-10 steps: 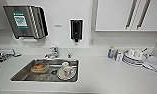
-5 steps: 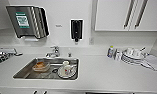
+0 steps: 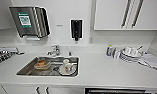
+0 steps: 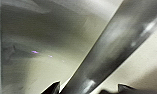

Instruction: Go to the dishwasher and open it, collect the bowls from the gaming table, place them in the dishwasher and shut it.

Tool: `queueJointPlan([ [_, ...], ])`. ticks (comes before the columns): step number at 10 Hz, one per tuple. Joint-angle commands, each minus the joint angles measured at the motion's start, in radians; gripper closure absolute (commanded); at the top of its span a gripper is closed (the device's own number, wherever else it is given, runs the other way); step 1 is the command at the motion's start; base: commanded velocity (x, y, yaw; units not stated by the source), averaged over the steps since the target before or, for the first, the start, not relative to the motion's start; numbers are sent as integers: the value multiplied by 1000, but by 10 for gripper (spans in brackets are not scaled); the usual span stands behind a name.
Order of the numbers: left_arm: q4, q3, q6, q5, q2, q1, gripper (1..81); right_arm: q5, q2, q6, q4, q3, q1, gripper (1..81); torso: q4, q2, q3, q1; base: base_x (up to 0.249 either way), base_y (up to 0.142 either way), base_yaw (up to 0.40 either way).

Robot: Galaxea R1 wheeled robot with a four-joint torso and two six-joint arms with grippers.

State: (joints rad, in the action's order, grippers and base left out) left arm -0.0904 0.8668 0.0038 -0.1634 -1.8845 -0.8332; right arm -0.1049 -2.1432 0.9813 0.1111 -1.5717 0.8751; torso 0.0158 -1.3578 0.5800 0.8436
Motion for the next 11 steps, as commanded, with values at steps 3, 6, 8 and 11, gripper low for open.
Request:
queueJointPlan([
  [3, -3, -35, 8, -19, 37, 85, 10, -196, -137, -18, -57, -95, -24, 10, 0, -1, -1, -1, 0, 0, 0],
  [6, -5, -34, 8, -21, 37, 84, 10, -197, -178, -18, -60, -149, -4, 10, 0, 0, -1, -1, -22, 0, 0],
  [8, -5, -34, 8, -21, 30, 84, 10, -197, -172, -18, -59, -152, 6, 10, 0, 0, -1, -1, -77, 0, 0],
  [11, -5, -34, 8, -28, 27, 84, 10, -197, -158, -18, -59, -152, 9, 10, 0, 0, -2, -1, -98, 0, 0],
])
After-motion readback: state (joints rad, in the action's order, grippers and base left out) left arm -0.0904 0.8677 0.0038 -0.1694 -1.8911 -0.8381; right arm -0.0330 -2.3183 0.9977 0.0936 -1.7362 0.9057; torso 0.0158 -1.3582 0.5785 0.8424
